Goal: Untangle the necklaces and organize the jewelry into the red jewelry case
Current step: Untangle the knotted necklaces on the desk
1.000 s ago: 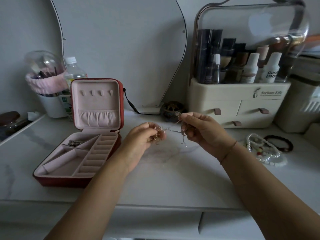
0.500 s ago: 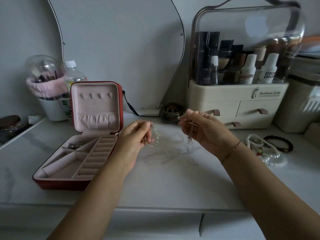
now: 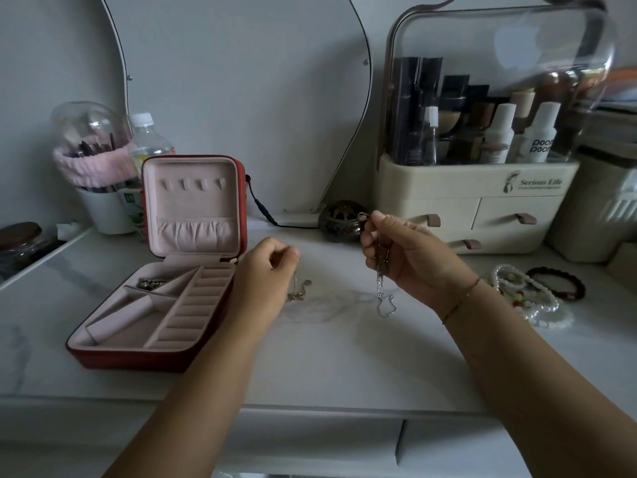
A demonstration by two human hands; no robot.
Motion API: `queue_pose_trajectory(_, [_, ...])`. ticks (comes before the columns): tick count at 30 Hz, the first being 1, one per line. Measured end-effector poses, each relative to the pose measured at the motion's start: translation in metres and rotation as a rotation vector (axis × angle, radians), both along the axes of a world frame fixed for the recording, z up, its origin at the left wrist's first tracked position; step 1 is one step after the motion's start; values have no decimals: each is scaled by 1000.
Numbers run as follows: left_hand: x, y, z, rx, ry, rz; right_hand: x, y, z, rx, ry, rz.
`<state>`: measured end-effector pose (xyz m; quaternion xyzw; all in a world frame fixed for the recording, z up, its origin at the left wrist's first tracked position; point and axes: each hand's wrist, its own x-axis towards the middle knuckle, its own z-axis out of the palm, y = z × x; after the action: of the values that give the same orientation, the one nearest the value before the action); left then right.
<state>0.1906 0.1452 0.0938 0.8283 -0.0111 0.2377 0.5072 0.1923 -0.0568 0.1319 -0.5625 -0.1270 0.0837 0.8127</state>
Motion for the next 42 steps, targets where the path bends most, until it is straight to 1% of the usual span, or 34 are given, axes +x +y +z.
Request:
queue_pose_trajectory(2, [0, 0, -3, 124, 20, 37, 0, 1, 0, -19, -8, 24])
queue_pose_trajectory(7, [-2, -2, -4, 280, 89, 23, 0, 1, -3, -103, -21, 36])
queue_pose_trajectory(9, [-3, -4, -2, 237, 76, 8, 0, 2, -3, -124, -20, 42])
queue_pose_trajectory(11, [-4, -8, 2, 87, 81, -67, -1, 3, -3, -126, -4, 34])
queue_pose_trajectory(14, [-9, -21, 14, -197, 186, -339, -1, 4, 2, -134, -2, 26])
queue_pose_trajectory(16, [-8, -30, 26, -267, 241, -484, 1, 3, 10, -121, -26, 48])
queue_pose_trajectory(18, [-4, -37, 38, -294, 273, -572, 4, 1, 22, -96, -57, 68])
queue_pose_trajectory(20, [3, -40, 45, -320, 284, -606, 8, -1, 31, -101, -84, 46])
queue_pose_trajectory(23, [10, -45, 43, -285, 304, -604, 14, -4, 32, -140, -120, -21])
queue_pose_trajectory(26, [12, -51, 34, -253, 321, -593, 18, -5, 19, -147, -129, -89])
queue_pose_trajectory(29, [14, -53, 31, -237, 305, -584, 22, -9, 13, -143, -105, -138])
queue_pose_trajectory(34, [15, -46, 32, -351, 283, -568, 23, -9, 12, -110, -18, -166])
queue_pose_trajectory(37, [14, -42, 32, -337, 278, -578, 20, -9, 12, -68, 17, -163])
queue_pose_trajectory(42, [14, -39, 31, -314, 290, -543, 17, -9, 12, -95, 51, -169])
